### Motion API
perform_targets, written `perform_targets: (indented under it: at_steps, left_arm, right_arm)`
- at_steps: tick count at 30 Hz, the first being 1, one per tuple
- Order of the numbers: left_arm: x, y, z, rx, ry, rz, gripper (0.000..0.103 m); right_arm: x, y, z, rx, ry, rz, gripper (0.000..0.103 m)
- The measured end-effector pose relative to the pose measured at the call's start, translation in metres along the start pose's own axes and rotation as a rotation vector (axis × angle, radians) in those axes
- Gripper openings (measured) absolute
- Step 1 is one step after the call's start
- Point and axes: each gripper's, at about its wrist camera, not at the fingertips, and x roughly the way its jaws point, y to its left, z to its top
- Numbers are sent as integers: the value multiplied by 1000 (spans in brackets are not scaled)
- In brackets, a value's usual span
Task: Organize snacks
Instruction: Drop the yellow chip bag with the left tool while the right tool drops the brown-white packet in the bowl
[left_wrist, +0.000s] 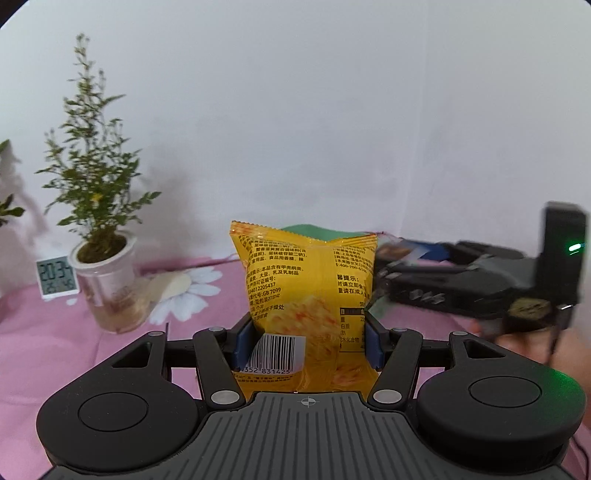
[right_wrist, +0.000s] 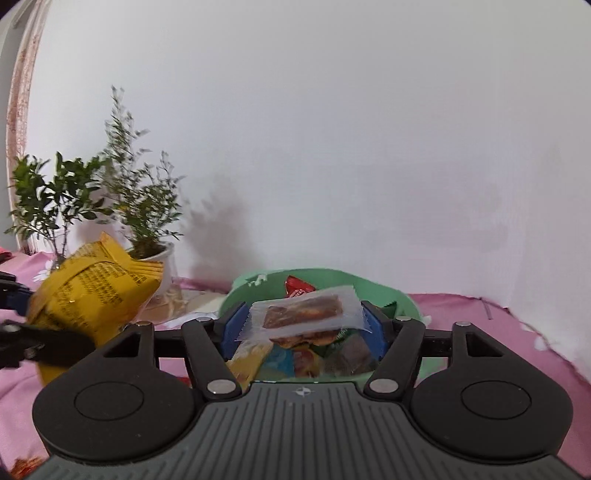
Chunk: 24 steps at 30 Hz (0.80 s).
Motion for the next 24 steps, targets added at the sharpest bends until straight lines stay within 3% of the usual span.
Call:
perform_targets:
  at_steps: [3, 5, 13, 19, 24]
  left_arm:
    - [18, 0, 10, 10, 9, 1, 103]
    - [30, -2, 16, 16, 16, -11, 103]
    - [96, -15, 42, 14, 52, -39, 103]
    - [156, -24, 36, 72, 124, 66, 103]
    - [160, -36, 31, 148, 154, 80, 103]
  right_arm:
    - [9, -5, -6, 5, 40, -20, 77]
    - [-4, -10, -12, 34, 15, -25, 89]
    - [-72, -29, -28, 136, -10, -32, 91]
    - [-108, -28, -46, 193, -6, 1, 91]
    - [-119, -22, -65, 194, 54, -8, 91]
